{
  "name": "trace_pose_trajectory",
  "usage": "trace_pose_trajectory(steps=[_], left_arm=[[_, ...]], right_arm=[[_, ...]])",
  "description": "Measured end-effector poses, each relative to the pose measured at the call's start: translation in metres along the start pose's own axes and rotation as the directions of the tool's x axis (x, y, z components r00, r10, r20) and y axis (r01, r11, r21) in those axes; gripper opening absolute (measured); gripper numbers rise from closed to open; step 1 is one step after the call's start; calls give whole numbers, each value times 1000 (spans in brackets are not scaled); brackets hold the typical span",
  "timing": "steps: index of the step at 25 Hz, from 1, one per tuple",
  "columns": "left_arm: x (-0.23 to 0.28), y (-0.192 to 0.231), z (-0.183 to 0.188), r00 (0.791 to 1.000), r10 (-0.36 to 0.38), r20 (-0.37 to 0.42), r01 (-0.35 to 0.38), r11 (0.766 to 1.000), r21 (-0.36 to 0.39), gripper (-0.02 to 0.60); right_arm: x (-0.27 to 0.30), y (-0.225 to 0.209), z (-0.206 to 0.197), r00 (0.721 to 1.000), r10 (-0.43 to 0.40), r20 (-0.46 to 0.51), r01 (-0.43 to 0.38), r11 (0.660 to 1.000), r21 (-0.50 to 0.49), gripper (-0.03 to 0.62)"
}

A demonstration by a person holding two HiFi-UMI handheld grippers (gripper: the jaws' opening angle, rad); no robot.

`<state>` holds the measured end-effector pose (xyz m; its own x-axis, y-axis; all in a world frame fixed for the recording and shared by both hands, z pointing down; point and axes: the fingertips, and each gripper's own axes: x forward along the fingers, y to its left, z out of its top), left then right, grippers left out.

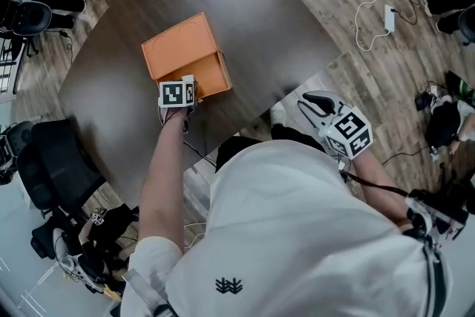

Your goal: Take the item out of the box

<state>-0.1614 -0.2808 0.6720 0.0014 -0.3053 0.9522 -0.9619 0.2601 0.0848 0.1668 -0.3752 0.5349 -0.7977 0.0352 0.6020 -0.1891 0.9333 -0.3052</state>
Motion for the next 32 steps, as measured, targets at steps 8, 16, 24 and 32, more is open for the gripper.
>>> trace_pose_trajectory(steps=[8,16,24,32], left_arm=[[8,5,-8,999,19,-34,-19,1000,1,204],[13,3,-5,999,42,-12,-41,999,16,183],[-5,0,9,997,9,82,-6,999,-33,179],[-50,-6,12,974,-52,220,66,996,-59,178]], right_arm=[[2,-5,0,1000,2,-1,-2,1000,-2,66],[12,-16,-10,1000,15,-19,-15,1000,8,63],[29,-13,-14,998,48,-46,-48,999,1,61],[49,15,-12,995,77,-67,-79,997,-24,55]])
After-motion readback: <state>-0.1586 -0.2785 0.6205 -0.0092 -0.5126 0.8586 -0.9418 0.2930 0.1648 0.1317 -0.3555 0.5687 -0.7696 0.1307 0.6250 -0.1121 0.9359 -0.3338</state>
